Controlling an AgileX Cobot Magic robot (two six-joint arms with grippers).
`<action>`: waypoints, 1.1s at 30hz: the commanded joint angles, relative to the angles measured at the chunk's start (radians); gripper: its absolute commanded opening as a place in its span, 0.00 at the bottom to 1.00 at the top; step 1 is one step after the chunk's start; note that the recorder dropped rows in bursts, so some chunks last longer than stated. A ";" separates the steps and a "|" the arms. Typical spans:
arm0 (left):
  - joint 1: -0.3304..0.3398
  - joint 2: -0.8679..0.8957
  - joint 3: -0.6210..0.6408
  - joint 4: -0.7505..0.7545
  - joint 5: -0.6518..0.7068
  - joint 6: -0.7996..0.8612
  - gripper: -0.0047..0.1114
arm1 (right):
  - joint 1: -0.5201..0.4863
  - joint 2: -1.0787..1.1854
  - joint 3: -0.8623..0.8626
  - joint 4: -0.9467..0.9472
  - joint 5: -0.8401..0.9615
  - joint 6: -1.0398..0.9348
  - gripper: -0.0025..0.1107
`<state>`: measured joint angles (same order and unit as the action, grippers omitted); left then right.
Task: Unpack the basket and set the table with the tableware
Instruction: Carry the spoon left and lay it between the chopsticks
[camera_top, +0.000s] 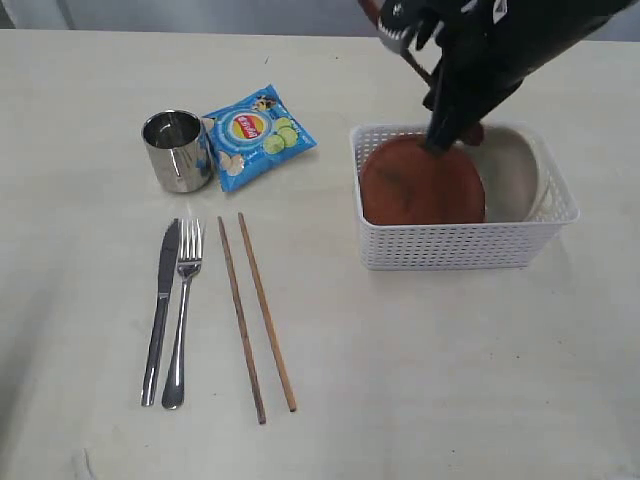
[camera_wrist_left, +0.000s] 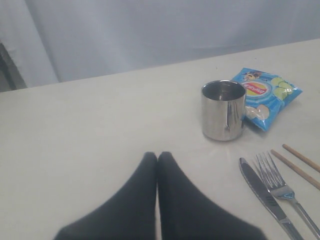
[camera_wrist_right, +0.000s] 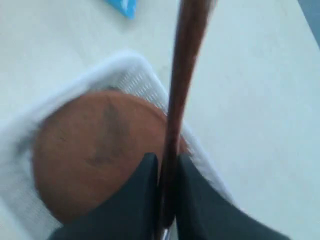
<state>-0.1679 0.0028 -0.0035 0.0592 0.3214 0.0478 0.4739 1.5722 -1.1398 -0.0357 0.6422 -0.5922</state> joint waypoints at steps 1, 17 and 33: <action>-0.007 -0.003 0.003 -0.011 -0.002 0.002 0.04 | -0.002 -0.038 0.001 0.442 0.075 -0.030 0.02; -0.007 -0.003 0.003 -0.011 -0.002 0.002 0.04 | 0.264 0.286 0.001 0.835 0.193 -0.021 0.02; -0.007 -0.003 0.003 -0.011 -0.002 0.002 0.04 | 0.271 0.419 -0.052 0.748 0.104 0.110 0.42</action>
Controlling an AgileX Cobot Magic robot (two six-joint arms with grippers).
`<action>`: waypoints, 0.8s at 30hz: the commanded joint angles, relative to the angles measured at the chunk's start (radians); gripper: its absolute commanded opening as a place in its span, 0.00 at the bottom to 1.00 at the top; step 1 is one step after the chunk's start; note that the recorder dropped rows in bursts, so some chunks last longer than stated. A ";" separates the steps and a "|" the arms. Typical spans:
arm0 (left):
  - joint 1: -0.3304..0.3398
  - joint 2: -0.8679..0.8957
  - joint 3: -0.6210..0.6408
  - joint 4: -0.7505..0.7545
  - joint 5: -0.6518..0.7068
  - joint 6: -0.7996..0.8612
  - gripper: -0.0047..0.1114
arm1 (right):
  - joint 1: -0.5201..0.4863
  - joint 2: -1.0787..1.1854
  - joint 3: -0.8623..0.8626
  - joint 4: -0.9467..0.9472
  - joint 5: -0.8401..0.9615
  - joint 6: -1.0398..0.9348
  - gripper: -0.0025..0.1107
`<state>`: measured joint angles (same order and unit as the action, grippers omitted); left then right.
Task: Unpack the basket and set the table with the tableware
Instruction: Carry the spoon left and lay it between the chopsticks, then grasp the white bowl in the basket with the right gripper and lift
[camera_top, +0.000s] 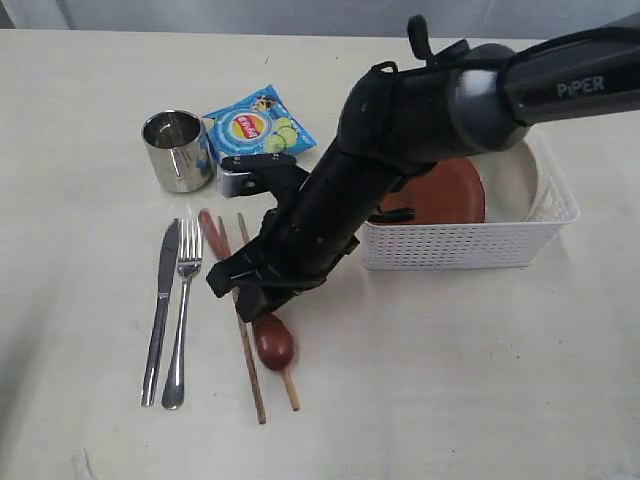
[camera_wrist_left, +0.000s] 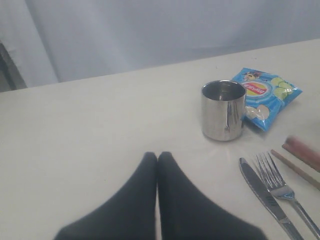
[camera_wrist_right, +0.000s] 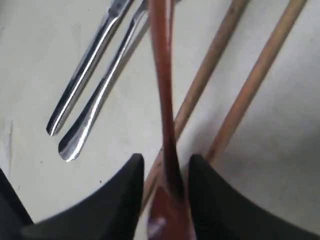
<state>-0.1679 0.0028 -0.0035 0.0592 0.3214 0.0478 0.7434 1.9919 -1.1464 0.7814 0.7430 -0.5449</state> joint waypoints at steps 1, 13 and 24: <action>-0.007 -0.003 0.003 -0.011 -0.002 0.002 0.04 | 0.002 -0.001 -0.066 -0.108 0.017 0.090 0.42; -0.007 -0.003 0.003 -0.011 -0.002 0.002 0.04 | -0.018 -0.152 -0.303 -0.808 0.381 0.602 0.42; -0.007 -0.003 0.003 -0.011 -0.002 0.002 0.04 | -0.335 -0.243 -0.291 -1.116 0.478 0.785 0.42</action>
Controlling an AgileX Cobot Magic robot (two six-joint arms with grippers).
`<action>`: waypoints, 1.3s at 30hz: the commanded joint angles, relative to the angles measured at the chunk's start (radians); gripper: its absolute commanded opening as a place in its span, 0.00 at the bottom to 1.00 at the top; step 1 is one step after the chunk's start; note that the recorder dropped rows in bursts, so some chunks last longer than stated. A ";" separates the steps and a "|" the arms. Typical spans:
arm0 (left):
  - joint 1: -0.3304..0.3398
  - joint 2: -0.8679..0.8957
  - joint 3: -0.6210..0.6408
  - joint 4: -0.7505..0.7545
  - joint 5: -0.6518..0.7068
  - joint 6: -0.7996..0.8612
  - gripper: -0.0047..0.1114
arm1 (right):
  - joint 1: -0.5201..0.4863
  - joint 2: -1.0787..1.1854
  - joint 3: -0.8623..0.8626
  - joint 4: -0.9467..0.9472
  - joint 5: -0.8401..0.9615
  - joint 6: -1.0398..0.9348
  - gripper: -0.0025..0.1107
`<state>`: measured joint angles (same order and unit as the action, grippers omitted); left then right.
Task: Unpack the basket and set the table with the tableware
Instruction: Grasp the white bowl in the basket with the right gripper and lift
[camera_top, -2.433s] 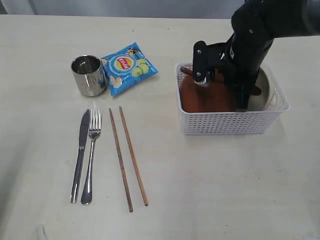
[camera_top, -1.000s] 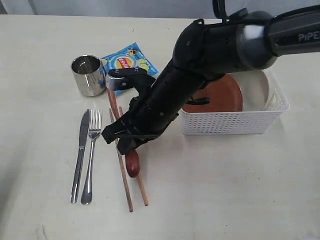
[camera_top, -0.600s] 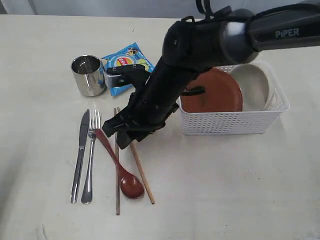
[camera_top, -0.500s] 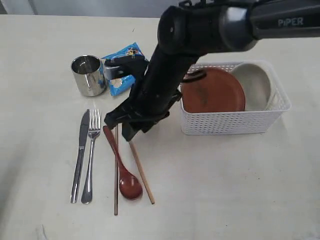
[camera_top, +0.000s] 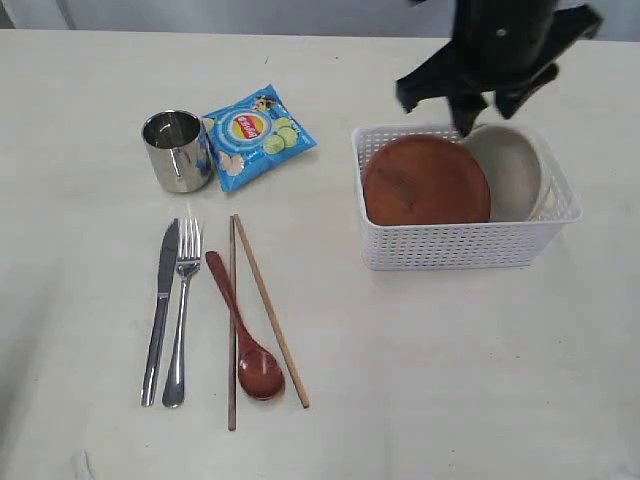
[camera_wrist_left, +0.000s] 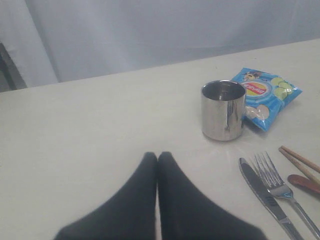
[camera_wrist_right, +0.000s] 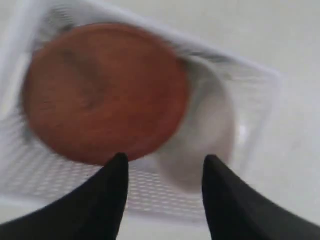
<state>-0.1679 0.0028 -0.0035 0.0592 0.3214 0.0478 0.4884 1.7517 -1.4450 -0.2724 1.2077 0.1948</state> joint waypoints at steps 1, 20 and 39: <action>-0.007 -0.003 0.003 -0.011 -0.002 0.002 0.04 | -0.093 0.001 0.017 -0.062 0.013 0.046 0.42; -0.007 -0.003 0.003 -0.011 -0.002 0.002 0.04 | -0.097 0.133 0.085 -0.122 -0.054 0.082 0.34; -0.007 -0.003 0.003 -0.011 -0.002 0.002 0.04 | -0.202 0.280 -0.080 -0.435 -0.234 0.297 0.02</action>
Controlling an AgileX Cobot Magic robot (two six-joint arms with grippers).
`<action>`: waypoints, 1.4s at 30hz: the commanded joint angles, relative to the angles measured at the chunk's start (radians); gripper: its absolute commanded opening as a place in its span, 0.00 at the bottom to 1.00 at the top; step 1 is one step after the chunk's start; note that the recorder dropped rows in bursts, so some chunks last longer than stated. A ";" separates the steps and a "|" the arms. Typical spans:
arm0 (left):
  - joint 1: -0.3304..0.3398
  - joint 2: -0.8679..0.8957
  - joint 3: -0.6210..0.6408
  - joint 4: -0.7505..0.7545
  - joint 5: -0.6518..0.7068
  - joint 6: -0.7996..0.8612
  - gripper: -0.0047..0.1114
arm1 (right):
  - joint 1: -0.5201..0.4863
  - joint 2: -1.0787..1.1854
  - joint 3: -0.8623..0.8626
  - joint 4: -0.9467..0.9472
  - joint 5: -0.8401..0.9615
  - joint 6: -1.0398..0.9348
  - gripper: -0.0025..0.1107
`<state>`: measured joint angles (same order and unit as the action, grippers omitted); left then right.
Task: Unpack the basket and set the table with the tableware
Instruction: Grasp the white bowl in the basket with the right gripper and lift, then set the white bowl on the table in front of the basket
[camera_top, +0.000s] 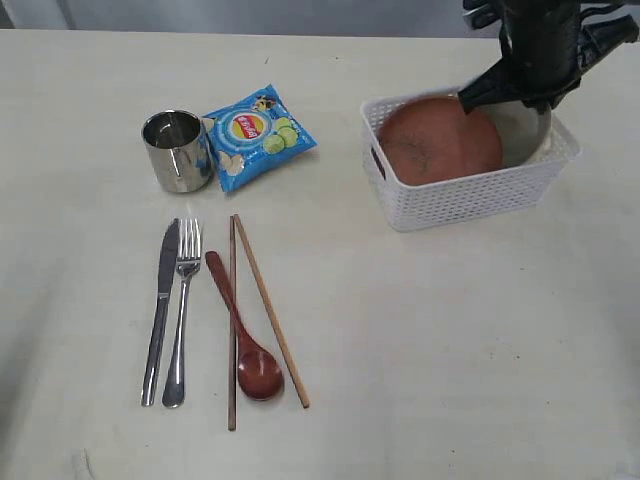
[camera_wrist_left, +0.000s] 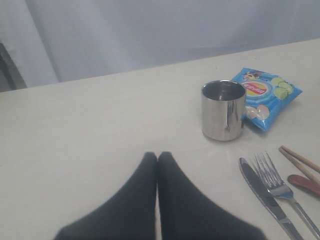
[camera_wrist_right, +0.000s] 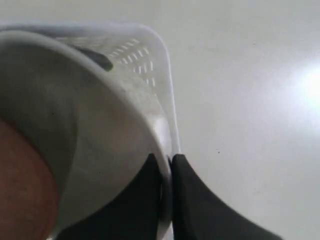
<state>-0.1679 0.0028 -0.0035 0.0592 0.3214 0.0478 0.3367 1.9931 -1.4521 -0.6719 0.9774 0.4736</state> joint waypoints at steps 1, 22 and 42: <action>-0.007 -0.003 0.003 -0.011 -0.002 0.002 0.04 | -0.065 0.051 -0.099 -0.036 -0.010 0.030 0.02; -0.007 -0.003 0.003 -0.011 -0.002 0.002 0.04 | -0.100 -0.055 -0.389 -0.117 0.043 -0.069 0.02; -0.007 -0.003 0.003 -0.011 -0.002 0.002 0.04 | -0.100 -0.549 0.101 0.947 0.123 -0.565 0.02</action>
<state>-0.1679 0.0028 -0.0035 0.0592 0.3214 0.0478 0.2390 1.4878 -1.4753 0.1224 1.0849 0.0000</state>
